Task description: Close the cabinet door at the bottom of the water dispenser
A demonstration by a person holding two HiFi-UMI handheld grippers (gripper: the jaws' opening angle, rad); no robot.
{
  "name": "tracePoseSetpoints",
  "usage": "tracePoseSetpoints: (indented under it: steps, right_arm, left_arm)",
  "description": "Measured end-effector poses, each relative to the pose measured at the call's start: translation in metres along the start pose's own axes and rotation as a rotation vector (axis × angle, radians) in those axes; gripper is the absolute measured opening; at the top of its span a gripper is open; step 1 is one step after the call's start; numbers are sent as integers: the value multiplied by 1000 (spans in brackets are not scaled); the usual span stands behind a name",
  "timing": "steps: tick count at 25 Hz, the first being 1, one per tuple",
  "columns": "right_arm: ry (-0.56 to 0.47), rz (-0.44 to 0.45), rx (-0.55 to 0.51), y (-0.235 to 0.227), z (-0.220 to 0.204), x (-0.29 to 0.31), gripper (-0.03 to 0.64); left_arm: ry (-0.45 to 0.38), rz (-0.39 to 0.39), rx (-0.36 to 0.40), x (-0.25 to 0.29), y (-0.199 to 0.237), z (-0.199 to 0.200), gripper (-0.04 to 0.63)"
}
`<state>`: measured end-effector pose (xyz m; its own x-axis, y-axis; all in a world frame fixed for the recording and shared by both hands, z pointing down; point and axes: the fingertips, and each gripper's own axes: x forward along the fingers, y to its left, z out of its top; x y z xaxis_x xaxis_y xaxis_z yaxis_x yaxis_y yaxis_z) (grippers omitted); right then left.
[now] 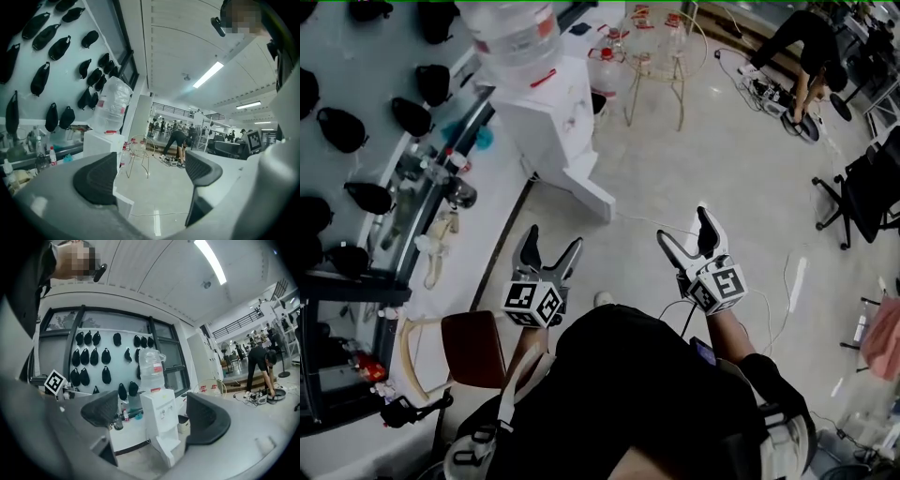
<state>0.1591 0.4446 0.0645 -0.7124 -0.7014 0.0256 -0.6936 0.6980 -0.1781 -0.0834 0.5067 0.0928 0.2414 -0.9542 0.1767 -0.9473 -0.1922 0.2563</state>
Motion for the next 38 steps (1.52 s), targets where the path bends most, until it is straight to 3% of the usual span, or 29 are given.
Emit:
tracePoseSetpoints:
  steps: [10,18,33,38]
  right_arm:
    - [42,-71,-2,7,-23,32,449]
    - [58,-97,9,0,-24,51,448]
    - [90,43,22,-9,-33,144,446]
    - [138,61,15,-41,-47,175,446]
  left_arm:
    - [35,-44,0,18,55,0,457]
    - [56,-55,-20,34,67,-7,457]
    - [101,13,-40,80,109,-15,457]
    - [129,32,-43,117,118,-19,457]
